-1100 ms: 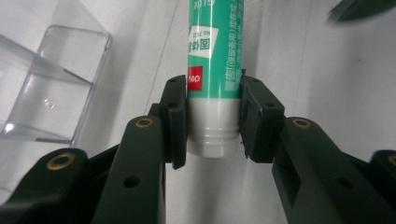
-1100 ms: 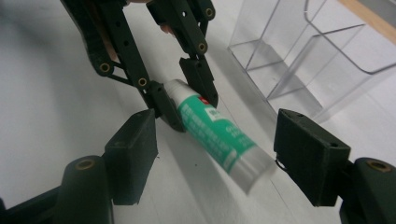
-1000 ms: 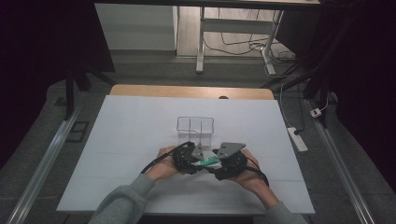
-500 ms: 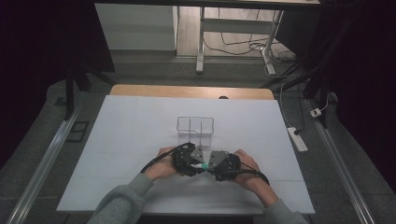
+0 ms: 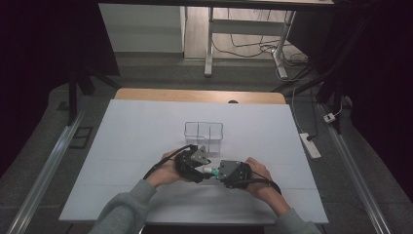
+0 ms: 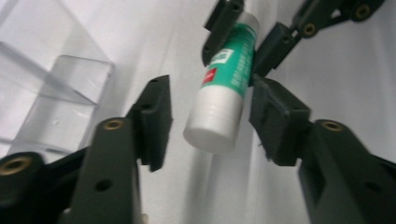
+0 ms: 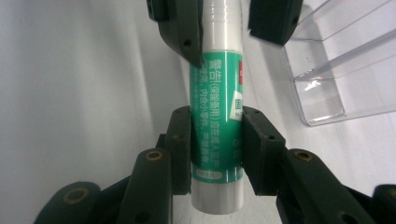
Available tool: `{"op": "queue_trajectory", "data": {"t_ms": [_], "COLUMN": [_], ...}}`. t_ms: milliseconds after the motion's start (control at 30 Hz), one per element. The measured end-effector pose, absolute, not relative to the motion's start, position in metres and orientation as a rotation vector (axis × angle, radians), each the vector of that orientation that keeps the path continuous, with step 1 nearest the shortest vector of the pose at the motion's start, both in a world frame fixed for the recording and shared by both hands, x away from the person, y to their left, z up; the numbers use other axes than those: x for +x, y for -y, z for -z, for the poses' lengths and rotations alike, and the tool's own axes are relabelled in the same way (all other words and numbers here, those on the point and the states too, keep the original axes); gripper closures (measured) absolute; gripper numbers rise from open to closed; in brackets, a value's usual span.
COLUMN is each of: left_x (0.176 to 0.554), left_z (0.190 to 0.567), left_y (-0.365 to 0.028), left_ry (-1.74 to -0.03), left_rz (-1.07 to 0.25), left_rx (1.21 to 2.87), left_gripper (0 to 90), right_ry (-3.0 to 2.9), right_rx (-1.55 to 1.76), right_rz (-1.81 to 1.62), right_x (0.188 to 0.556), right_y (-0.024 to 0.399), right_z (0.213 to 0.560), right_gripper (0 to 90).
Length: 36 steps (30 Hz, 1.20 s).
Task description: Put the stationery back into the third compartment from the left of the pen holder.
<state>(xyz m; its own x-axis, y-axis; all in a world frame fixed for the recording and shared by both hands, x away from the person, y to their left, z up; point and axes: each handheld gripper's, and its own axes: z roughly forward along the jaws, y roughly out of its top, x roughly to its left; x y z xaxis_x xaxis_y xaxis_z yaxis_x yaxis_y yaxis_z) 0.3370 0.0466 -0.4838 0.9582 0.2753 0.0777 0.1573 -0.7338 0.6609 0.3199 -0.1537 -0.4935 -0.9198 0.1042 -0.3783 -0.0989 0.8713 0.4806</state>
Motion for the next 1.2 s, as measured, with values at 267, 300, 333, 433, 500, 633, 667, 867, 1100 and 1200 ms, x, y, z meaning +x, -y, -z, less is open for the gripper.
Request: {"op": "queue_trajectory", "data": {"t_ms": [267,300,333,433,500,633,667,867,1100,1200], "left_x": [0.339,0.339,0.34,0.34,0.34,0.339,0.338,0.336,0.337,0.336], "left_z": [0.484,0.484,0.484,0.485,0.487,0.488,0.489,0.489,0.489,0.49], "left_y": [-0.066,-0.068,-0.071,-0.078,-0.081,-0.088,-0.09,-0.099,-0.096,-0.092], "left_ry": [-0.462,-0.477,-0.486,-0.516,-0.543,-0.564,-0.571,-0.608,-0.618,-0.606], "left_rz": [-0.191,-0.19,-0.189,-0.177,-0.164,-0.168,-0.161,-0.126,-0.095,-0.085], "left_rx": [2.277,2.265,2.261,2.243,2.216,2.197,2.186,2.107,2.058,2.043], "left_gripper": [40.1,40.0,39.8,38.5,37.6,37.2,37.2,36.1,33.0,32.0], "right_ry": [-2.619,-2.61,-2.615,-2.601,-2.596,-2.582,-2.581,-2.548,-2.504,-2.506], "right_rx": [0.114,0.118,0.13,0.166,0.18,0.207,0.213,0.281,0.35,0.368], "right_rz": [-0.83,-0.846,-0.849,-0.895,-0.917,-0.957,-0.964,-1.038,-1.152,-1.185], "right_x": [0.323,0.324,0.324,0.324,0.325,0.325,0.326,0.328,0.328,0.328], "right_y": [0.163,0.164,0.165,0.167,0.168,0.17,0.171,0.176,0.177,0.176], "right_z": [0.49,0.49,0.489,0.488,0.487,0.486,0.485,0.484,0.482,0.482], "right_gripper": [65.4,65.4,65.5,65.4,65.4,65.4,65.4,65.4,65.4,65.4]}}
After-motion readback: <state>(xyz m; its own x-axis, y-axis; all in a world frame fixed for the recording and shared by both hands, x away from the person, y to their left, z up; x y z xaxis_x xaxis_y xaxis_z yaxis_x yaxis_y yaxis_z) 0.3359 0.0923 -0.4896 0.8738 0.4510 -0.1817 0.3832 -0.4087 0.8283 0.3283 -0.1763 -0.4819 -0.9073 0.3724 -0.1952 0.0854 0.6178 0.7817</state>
